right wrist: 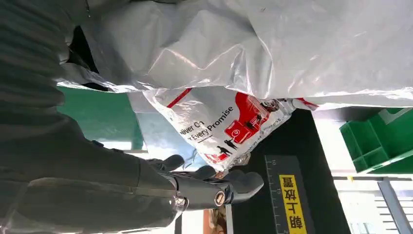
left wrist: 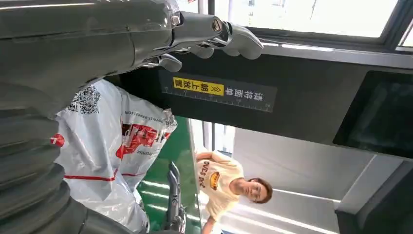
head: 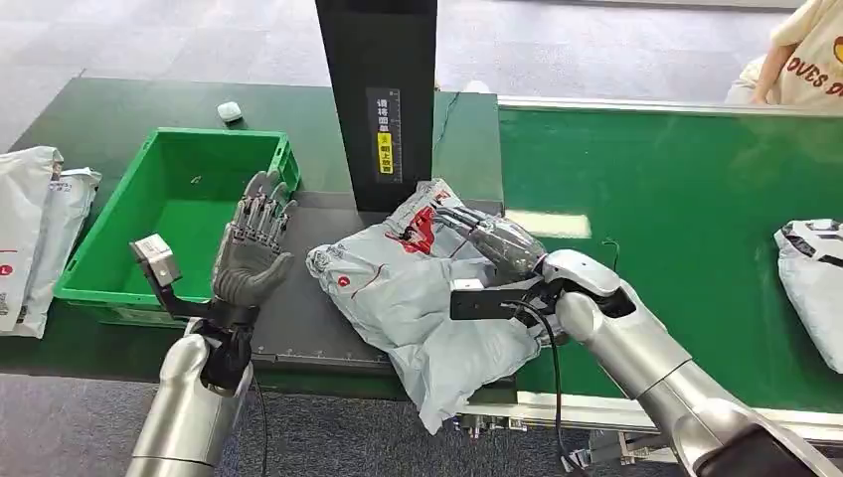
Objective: Moved the parcel from conveyor to table for the left to box.
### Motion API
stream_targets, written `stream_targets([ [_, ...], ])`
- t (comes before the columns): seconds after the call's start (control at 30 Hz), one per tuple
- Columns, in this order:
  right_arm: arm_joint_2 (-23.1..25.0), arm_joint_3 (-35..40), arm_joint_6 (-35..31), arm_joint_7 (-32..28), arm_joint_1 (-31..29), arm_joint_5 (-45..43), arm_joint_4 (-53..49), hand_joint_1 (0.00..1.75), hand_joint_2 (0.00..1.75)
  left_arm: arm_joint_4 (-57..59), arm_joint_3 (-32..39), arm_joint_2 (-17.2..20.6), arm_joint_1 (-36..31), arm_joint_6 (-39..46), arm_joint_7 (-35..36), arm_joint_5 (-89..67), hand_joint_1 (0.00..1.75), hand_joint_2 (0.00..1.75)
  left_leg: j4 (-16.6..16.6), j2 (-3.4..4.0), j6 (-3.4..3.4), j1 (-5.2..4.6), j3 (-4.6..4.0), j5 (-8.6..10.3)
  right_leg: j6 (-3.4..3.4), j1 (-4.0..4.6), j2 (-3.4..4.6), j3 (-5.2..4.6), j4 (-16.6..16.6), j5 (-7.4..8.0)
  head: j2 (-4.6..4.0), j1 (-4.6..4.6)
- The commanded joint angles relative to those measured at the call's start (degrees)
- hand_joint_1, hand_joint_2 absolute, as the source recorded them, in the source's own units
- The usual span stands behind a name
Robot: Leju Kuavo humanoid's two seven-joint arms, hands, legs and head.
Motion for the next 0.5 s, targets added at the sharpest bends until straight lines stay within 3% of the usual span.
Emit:
stream_targets([
  [0.03,-0.65,1.33,0.08,-0.09,-1.29,0.09,0.16,0.00,1.75,0.98,-1.08,0.99,-1.25,0.02,0.04,-0.07,0.00,1.75,-0.04,0.01,0.00,-0.01,0.07,-0.02,-0.03,0.00,-0.01,0.07,-0.02,-0.02,0.00,0.00],
  [0.5,-0.65,1.33,0.08,-0.09,-1.29,0.09,0.16,0.00,1.75,0.98,-1.08,0.99,-1.25,0.02,0.04,-0.07,0.00,1.75,-0.05,0.02,-0.01,-0.01,0.16,-0.04,-0.04,0.00,-0.01,0.15,-0.05,-0.04,0.00,0.00],
])
